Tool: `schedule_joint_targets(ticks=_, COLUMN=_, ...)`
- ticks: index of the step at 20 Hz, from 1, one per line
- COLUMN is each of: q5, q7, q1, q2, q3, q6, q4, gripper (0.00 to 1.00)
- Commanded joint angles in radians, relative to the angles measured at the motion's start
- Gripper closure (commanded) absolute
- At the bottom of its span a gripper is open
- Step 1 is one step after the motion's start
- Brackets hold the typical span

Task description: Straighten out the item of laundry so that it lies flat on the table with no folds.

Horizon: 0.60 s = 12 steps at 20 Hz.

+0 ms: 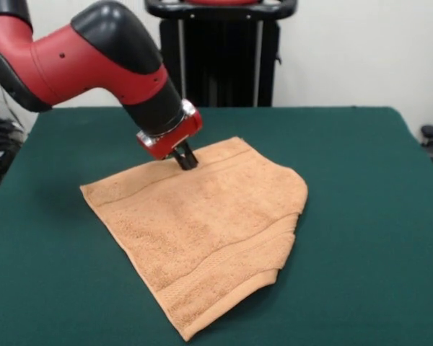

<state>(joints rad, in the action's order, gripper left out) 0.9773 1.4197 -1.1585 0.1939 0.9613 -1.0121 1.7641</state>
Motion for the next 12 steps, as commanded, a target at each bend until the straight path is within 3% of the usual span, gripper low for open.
schedule_joint_targets(ticks=1, q5=0.566, q7=1.014, q1=0.425, q2=0.365, q3=-0.296, q6=0.278, q4=0.082, gripper=1.00)
schedule_joint_targets(ticks=8, q5=0.549, q7=1.013, q1=0.464, q2=0.369, q3=-0.350, q6=0.318, q4=0.068, gripper=1.00)
schedule_joint_targets(ticks=12, q5=0.537, q7=0.955, q1=0.449, q2=0.372, q3=-0.359, q6=0.336, q4=0.049, gripper=1.00)
